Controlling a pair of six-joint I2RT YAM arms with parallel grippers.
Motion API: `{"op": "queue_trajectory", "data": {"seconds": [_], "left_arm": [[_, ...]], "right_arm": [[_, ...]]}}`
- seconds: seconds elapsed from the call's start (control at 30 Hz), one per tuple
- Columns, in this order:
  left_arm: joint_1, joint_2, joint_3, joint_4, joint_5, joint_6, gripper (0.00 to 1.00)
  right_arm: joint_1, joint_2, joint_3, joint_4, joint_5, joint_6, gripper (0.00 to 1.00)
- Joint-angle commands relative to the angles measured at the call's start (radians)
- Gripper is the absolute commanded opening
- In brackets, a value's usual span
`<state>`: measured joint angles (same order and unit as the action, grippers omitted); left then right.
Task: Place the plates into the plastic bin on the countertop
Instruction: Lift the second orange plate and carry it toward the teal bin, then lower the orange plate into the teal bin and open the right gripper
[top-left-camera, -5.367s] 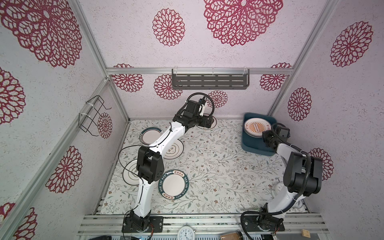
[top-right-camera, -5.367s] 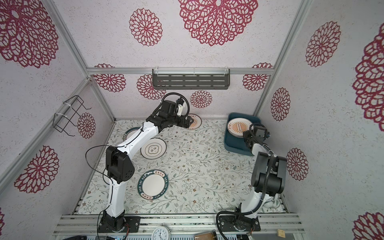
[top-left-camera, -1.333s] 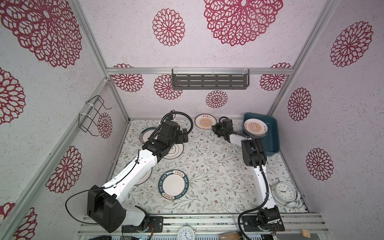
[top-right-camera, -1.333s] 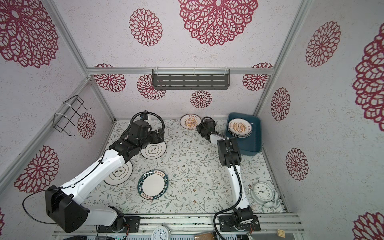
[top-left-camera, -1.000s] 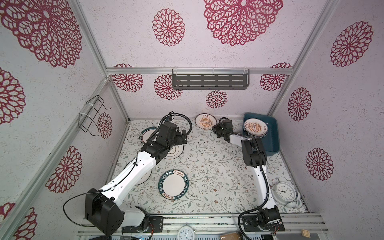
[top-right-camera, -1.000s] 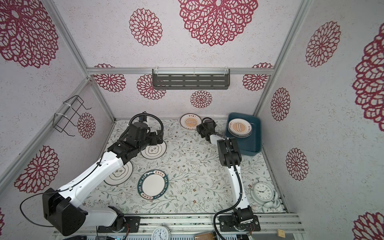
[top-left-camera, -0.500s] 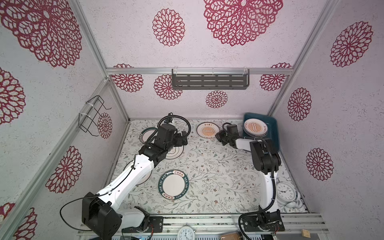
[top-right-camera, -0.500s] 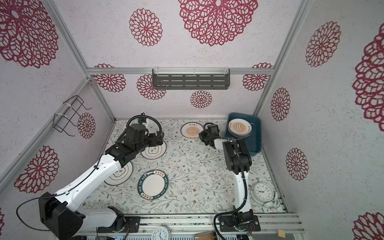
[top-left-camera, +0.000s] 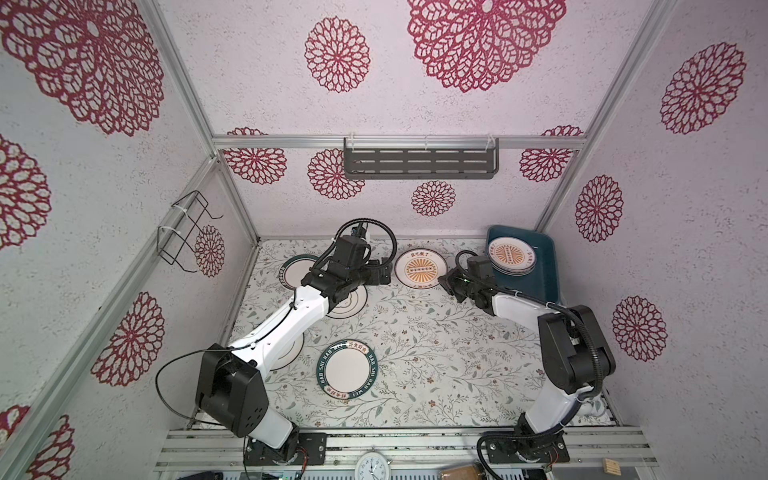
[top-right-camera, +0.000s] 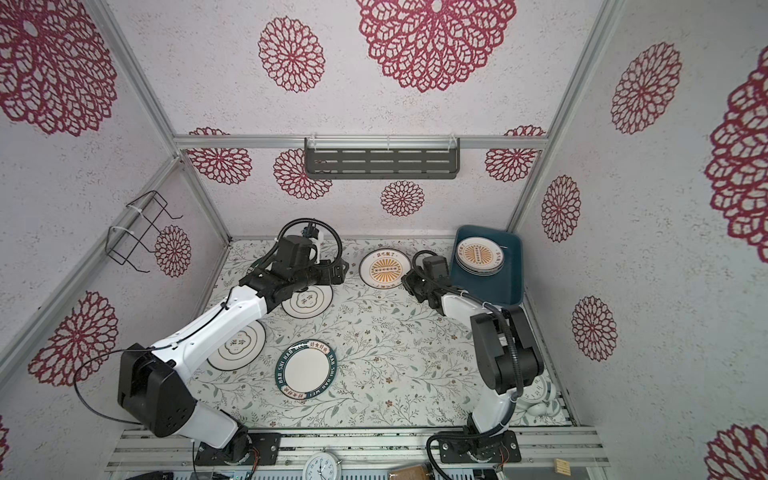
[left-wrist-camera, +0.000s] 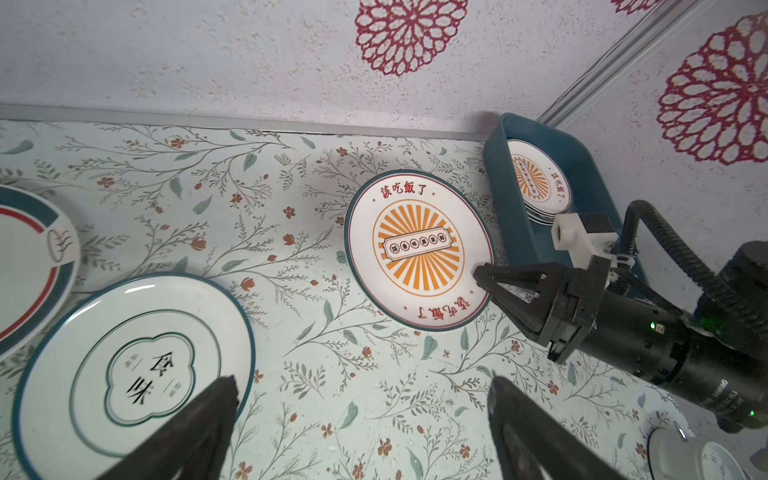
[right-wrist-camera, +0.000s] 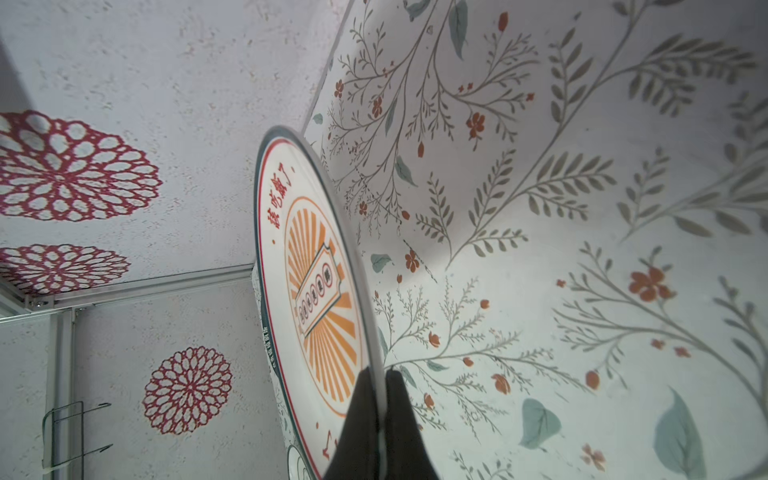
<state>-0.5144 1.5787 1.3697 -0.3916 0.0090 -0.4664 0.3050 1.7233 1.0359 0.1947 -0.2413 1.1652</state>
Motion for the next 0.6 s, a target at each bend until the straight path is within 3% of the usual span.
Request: {"op": "queue_trajectory", "data": {"seconds": [0.0,0.27,0.57], "left_arm": [[0.000,0.045,0.054,0.028,0.091,0.038,0.97],[-0.002,0.169,0.174,0.038,0.211,0.062,0.97],[0.007,0.375,0.452,-0.072,0.361,0.146,0.97]], "right_arm": [[-0.011,-0.093,0.011,-0.007,0.035,-0.042,0.00],[-0.078,-0.168,0.010,-0.067,0.042,-0.067,0.00],[-0.203,-0.220,0.038,-0.145,0.057,-0.111,0.00]]}}
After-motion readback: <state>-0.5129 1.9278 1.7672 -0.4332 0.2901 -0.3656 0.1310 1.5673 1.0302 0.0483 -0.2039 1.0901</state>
